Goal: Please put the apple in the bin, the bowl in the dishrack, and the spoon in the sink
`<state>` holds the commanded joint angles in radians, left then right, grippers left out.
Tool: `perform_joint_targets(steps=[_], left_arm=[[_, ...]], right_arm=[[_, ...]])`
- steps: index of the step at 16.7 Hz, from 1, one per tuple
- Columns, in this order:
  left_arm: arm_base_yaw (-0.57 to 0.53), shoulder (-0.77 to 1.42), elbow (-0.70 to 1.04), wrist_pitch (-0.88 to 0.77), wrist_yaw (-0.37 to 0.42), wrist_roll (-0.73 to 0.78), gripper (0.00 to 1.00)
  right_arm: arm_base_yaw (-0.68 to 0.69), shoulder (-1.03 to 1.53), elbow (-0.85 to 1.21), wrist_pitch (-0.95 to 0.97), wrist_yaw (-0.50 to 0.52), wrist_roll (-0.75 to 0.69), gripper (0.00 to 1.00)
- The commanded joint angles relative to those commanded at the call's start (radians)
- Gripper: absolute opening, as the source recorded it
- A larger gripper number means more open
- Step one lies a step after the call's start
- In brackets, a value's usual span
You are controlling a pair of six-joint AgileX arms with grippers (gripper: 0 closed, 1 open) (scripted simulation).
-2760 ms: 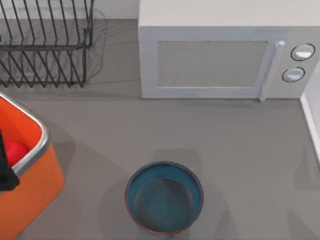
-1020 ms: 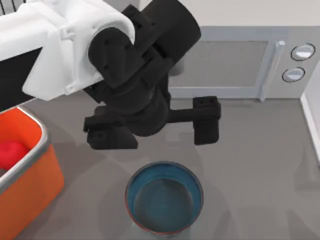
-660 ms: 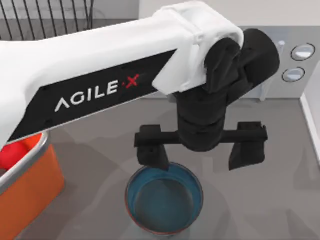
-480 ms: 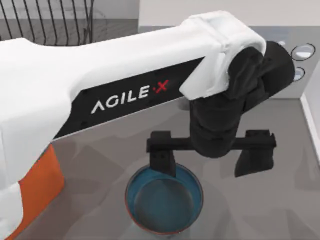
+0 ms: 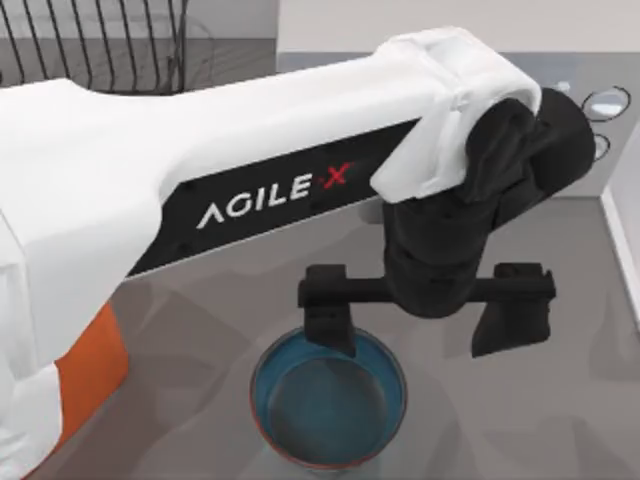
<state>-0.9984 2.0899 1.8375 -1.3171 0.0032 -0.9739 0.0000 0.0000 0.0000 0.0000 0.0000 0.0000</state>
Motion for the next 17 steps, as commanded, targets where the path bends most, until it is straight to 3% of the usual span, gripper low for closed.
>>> perform_joint_targets(steps=[9,15,17], left_arm=[[-0.002,0.070,-0.249,0.323,0.000,0.002,1.00],[-0.002,0.078,-0.279,0.356,0.000,0.002,1.00],[-0.002,0.078,-0.279,0.356,0.000,0.002,0.85]], right_arm=[[0.000,0.000,0.000,0.000,0.000,0.000,1.00],[0.000,0.000,0.000,0.000,0.000,0.000,1.00],[0.000,0.000,0.000,0.000,0.000,0.000,1.00]])
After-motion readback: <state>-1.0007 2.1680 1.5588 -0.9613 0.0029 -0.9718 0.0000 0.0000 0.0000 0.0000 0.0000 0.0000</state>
